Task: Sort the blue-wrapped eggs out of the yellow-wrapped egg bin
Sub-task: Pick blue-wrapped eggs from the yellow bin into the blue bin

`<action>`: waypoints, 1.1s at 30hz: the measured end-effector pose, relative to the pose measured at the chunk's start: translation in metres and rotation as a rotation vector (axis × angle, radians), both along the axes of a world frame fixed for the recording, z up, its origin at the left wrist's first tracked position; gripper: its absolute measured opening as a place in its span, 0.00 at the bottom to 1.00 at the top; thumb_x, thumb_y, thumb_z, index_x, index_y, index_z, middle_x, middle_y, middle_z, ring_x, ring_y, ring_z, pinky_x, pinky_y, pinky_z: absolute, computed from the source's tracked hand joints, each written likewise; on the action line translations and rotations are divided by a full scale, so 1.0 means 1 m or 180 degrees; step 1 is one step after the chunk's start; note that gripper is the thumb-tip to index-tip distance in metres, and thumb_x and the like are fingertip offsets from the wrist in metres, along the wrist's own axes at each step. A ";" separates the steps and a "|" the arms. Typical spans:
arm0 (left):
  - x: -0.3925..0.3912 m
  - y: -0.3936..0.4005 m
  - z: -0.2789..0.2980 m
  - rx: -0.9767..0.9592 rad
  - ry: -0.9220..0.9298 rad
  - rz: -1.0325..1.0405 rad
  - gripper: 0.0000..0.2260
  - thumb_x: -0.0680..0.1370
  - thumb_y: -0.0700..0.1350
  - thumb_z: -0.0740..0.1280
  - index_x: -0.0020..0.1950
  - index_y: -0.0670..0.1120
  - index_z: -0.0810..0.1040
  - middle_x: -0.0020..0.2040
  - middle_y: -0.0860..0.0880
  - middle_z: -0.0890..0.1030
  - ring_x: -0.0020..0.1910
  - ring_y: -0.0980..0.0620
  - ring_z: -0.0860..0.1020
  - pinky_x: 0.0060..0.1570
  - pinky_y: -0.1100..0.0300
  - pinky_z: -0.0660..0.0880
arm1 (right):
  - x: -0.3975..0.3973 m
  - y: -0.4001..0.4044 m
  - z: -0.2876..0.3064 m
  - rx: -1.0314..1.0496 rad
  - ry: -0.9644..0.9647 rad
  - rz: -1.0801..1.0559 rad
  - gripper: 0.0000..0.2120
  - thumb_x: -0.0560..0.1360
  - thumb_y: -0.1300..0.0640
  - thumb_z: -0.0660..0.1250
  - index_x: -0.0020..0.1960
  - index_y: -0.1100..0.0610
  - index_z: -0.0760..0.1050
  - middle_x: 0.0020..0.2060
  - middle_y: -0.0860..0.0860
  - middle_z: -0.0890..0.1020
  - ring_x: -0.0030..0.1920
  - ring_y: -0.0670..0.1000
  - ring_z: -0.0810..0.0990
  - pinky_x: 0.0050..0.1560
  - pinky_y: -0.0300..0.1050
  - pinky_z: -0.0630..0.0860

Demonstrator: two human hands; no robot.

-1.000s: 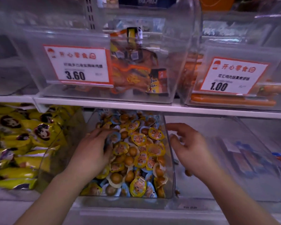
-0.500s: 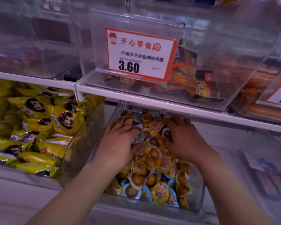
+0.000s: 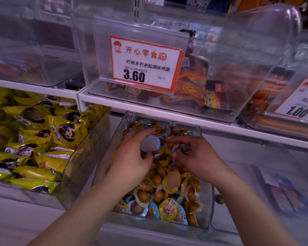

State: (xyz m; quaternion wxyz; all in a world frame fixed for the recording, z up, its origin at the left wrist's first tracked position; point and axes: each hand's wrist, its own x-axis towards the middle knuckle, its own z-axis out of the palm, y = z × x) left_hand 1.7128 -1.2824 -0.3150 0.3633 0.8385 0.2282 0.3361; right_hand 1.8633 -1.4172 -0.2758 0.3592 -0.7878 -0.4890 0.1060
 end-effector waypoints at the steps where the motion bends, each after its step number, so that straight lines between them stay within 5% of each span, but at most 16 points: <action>1: 0.001 -0.002 0.000 -0.0018 0.0030 -0.0008 0.23 0.75 0.41 0.68 0.65 0.63 0.74 0.61 0.58 0.74 0.58 0.61 0.75 0.57 0.66 0.73 | -0.002 -0.003 -0.002 0.0038 0.0066 -0.0006 0.18 0.75 0.61 0.71 0.52 0.37 0.80 0.44 0.34 0.80 0.39 0.34 0.80 0.38 0.26 0.72; 3: 0.005 -0.005 0.001 0.0046 0.0222 -0.0028 0.19 0.74 0.40 0.68 0.57 0.63 0.75 0.56 0.59 0.71 0.51 0.64 0.72 0.50 0.75 0.68 | -0.007 -0.007 -0.007 0.0035 0.0006 -0.0083 0.16 0.75 0.60 0.70 0.55 0.40 0.81 0.39 0.35 0.79 0.35 0.36 0.79 0.36 0.30 0.72; 7: 0.005 -0.005 -0.003 0.0111 0.0736 -0.0245 0.09 0.73 0.47 0.70 0.50 0.59 0.76 0.54 0.56 0.73 0.50 0.54 0.77 0.52 0.53 0.76 | -0.006 -0.011 -0.012 0.0097 0.0222 -0.0151 0.16 0.74 0.59 0.71 0.58 0.42 0.80 0.44 0.37 0.81 0.47 0.40 0.82 0.50 0.43 0.81; 11: 0.001 -0.001 -0.009 0.0244 0.0824 -0.0541 0.14 0.70 0.62 0.72 0.51 0.59 0.76 0.54 0.60 0.74 0.53 0.59 0.76 0.51 0.54 0.76 | -0.002 -0.011 -0.009 0.0237 0.0535 -0.0196 0.28 0.75 0.60 0.71 0.71 0.43 0.71 0.54 0.43 0.83 0.56 0.44 0.82 0.60 0.49 0.79; 13: 0.000 -0.002 -0.010 0.0341 0.0869 -0.0601 0.14 0.71 0.58 0.75 0.53 0.58 0.78 0.55 0.61 0.74 0.55 0.59 0.76 0.52 0.54 0.76 | -0.001 -0.010 -0.007 0.0270 0.0482 -0.0238 0.27 0.76 0.59 0.70 0.72 0.44 0.70 0.56 0.44 0.82 0.56 0.47 0.82 0.59 0.52 0.80; 17: 0.001 0.002 -0.012 -0.0003 0.0721 -0.0503 0.09 0.76 0.49 0.73 0.49 0.63 0.78 0.39 0.64 0.79 0.39 0.61 0.79 0.39 0.59 0.77 | -0.006 -0.010 -0.003 0.0282 0.0292 -0.0268 0.17 0.78 0.61 0.63 0.64 0.49 0.79 0.57 0.46 0.83 0.58 0.43 0.81 0.60 0.48 0.79; 20: 0.000 0.007 -0.009 -0.0222 0.0571 -0.0331 0.09 0.77 0.46 0.71 0.50 0.61 0.80 0.34 0.65 0.78 0.36 0.63 0.78 0.35 0.68 0.71 | -0.010 -0.013 0.001 0.0227 0.0048 -0.0239 0.16 0.79 0.61 0.61 0.63 0.49 0.79 0.57 0.46 0.82 0.54 0.43 0.81 0.56 0.43 0.78; 24: -0.012 0.009 0.001 0.0084 0.0645 -0.0269 0.11 0.78 0.47 0.68 0.58 0.60 0.77 0.48 0.62 0.80 0.46 0.63 0.78 0.43 0.66 0.74 | -0.007 -0.020 0.004 -0.0738 -0.1069 0.0300 0.13 0.77 0.57 0.63 0.59 0.49 0.80 0.50 0.44 0.75 0.52 0.47 0.76 0.46 0.33 0.69; 26: -0.019 0.008 0.005 0.0400 0.0718 -0.0403 0.12 0.79 0.49 0.63 0.61 0.60 0.75 0.55 0.61 0.76 0.49 0.62 0.77 0.46 0.63 0.74 | -0.008 -0.022 0.002 -0.1241 -0.1351 0.0427 0.13 0.76 0.52 0.64 0.60 0.49 0.78 0.51 0.45 0.73 0.57 0.50 0.74 0.48 0.37 0.67; 30: -0.026 -0.006 0.004 0.1403 0.1195 -0.0574 0.16 0.79 0.59 0.51 0.54 0.54 0.75 0.58 0.56 0.76 0.53 0.52 0.78 0.47 0.55 0.74 | -0.013 -0.018 -0.002 -0.1710 -0.1732 0.0572 0.23 0.73 0.46 0.67 0.68 0.45 0.73 0.62 0.47 0.74 0.65 0.50 0.66 0.52 0.42 0.66; 33: -0.021 -0.008 -0.003 0.1930 0.1799 -0.0481 0.22 0.78 0.68 0.52 0.56 0.55 0.76 0.66 0.56 0.74 0.59 0.51 0.77 0.50 0.57 0.73 | -0.017 -0.015 -0.001 -0.1576 -0.1573 0.0288 0.22 0.75 0.48 0.69 0.69 0.44 0.73 0.63 0.48 0.77 0.66 0.51 0.69 0.59 0.46 0.71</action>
